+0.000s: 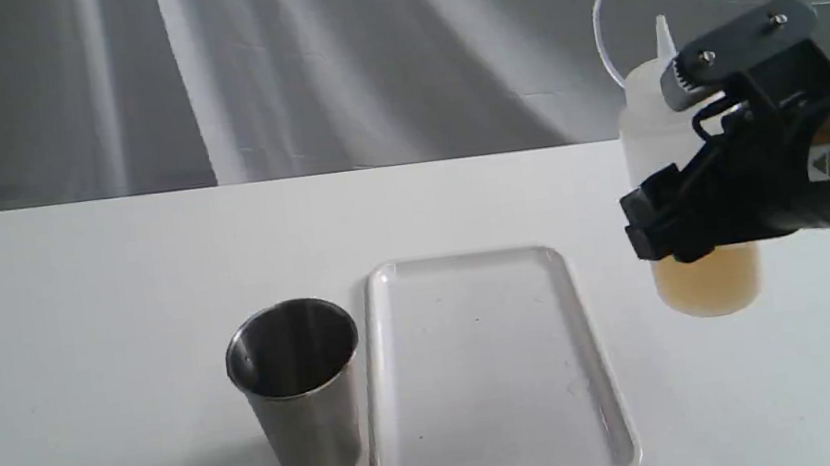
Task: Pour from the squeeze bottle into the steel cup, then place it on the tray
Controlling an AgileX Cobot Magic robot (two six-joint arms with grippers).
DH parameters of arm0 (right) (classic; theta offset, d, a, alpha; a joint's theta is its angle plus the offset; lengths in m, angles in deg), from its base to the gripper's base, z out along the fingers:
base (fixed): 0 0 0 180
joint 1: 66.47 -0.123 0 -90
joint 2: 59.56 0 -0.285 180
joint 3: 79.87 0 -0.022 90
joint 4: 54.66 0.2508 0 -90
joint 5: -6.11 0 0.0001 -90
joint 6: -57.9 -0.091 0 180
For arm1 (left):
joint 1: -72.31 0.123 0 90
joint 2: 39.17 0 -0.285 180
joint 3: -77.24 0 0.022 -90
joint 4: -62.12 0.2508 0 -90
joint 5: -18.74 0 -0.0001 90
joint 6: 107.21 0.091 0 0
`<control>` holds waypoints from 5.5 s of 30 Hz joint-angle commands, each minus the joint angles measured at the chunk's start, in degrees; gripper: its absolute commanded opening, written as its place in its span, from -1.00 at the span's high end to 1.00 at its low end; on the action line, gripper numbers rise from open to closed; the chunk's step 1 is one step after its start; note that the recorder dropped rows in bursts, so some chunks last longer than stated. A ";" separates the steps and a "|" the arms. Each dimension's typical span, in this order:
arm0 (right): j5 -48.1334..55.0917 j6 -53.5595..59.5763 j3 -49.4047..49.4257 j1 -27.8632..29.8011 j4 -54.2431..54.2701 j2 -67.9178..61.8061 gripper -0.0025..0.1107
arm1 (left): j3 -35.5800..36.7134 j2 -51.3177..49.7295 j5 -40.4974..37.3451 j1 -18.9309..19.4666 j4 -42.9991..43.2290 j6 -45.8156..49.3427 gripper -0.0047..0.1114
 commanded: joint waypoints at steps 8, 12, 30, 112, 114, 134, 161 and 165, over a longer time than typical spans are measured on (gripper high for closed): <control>12.69 -20.15 -9.90 -13.08 -30.66 0.88 0.61 | 0.25 0.15 0.39 0.09 -0.04 -0.21 0.92; 16.30 -23.93 -10.00 -19.54 -38.71 -0.41 0.61 | 0.25 0.15 0.39 0.09 -0.04 -0.08 0.92; 35.64 -30.78 -15.56 -37.96 -60.16 -14.61 0.61 | 0.25 0.15 0.39 0.09 -0.04 -0.28 0.92; 57.10 -38.53 -21.89 -42.57 -70.13 -34.47 0.61 | 0.25 0.15 0.39 0.09 -0.04 -0.16 0.92; 57.10 -38.53 -21.89 -42.57 -70.13 -34.47 0.61 | 0.25 0.15 0.39 0.09 -0.04 -0.16 0.92; 57.10 -37.65 -22.00 -42.57 -70.93 -34.34 0.61 | 0.25 0.15 0.39 0.09 -0.04 -0.15 0.92; 59.03 -7.99 -26.88 -42.57 -75.47 -34.22 0.61 | 0.25 0.15 0.39 0.09 -0.04 -0.15 0.92; 59.03 -4.01 -26.88 -42.57 -75.47 -34.22 0.61 | 0.25 0.15 0.39 0.09 -0.04 -0.15 0.92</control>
